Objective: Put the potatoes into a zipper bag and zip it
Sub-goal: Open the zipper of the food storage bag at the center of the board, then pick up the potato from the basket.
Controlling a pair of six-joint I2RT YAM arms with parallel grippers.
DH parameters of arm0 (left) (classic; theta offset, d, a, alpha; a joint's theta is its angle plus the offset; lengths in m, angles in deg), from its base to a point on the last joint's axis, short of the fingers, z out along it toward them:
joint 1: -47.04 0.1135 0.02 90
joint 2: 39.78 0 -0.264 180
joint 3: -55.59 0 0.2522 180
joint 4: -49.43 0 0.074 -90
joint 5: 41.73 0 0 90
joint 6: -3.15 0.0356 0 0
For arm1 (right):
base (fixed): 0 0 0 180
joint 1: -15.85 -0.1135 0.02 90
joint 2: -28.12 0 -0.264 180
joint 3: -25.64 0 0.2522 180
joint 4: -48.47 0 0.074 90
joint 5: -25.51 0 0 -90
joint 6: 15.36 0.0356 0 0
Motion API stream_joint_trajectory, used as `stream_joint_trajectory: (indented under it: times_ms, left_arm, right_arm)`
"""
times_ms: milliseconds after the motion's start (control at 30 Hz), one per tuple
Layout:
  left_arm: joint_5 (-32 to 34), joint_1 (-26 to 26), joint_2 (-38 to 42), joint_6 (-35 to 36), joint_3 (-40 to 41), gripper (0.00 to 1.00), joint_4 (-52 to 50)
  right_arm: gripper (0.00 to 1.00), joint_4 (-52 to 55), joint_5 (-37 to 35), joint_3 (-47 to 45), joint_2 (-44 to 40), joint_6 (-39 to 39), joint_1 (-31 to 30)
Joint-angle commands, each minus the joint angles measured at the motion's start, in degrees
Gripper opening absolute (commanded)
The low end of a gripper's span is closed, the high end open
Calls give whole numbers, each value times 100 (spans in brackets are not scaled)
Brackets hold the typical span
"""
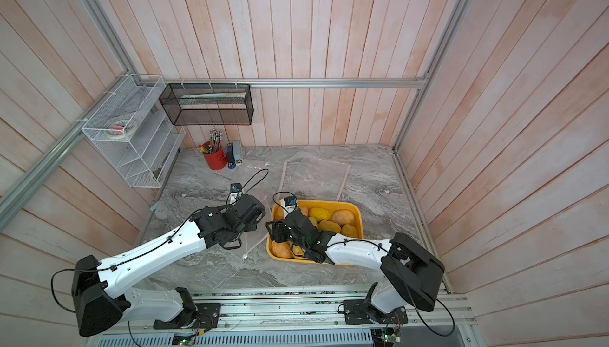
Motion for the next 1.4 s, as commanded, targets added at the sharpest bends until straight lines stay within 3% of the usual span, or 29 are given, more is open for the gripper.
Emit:
stream_joint_trajectory:
  times_ms: [0,200,400,733,1367]
  left_arm:
    - [547,7,-294,-497,-202,0,-538]
    - [783,46,-623,-835,-366,0,-947]
    - [481,102,-384,-480,-153,0,-462]
    - [-116,481,22,-49,237,0,126]
    - [-258,491,215,87,348,0,288]
  right_arm:
    - [68,84,-173,-121,-302,-60,-14]
    - [74,316,-438,-271,-728,-86,8]
    - [71,614,-608,-304,-762,35,319]
    - [64,1464,-502,552,447,-157,800]
    - [67,2321,-452,1927,2060,-454,841]
